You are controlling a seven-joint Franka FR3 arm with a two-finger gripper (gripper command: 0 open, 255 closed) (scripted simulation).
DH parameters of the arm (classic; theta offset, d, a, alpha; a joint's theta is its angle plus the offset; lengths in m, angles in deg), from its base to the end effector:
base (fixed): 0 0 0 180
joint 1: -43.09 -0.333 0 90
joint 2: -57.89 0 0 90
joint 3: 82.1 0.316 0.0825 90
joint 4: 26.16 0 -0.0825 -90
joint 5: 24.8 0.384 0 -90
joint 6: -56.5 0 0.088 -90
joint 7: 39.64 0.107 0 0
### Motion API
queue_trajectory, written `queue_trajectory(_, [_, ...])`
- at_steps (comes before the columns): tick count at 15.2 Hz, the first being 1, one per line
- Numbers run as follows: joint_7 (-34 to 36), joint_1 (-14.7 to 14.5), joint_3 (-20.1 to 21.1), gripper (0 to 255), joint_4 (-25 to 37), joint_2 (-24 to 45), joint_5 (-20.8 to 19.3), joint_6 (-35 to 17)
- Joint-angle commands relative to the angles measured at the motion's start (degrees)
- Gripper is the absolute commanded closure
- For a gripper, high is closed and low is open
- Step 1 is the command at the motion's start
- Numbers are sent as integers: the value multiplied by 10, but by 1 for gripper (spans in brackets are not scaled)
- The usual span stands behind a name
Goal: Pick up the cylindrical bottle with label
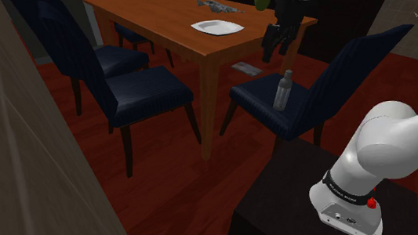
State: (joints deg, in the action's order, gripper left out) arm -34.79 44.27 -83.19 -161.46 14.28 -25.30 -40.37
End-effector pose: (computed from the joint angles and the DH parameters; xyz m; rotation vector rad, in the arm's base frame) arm 0.3250 -0.0154 0.5912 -3.1262 0.1862 -0.1413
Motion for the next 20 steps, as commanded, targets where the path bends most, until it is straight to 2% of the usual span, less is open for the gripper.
queue_trajectory(1, [0, 0, 0, 0, 0, 0, 0, 0])
queue_trajectory(11, [-119, 45, -96, 0, -30, 67, -91, -58])
queue_trajectory(20, [-219, 81, -180, 0, -6, 178, -160, -126])
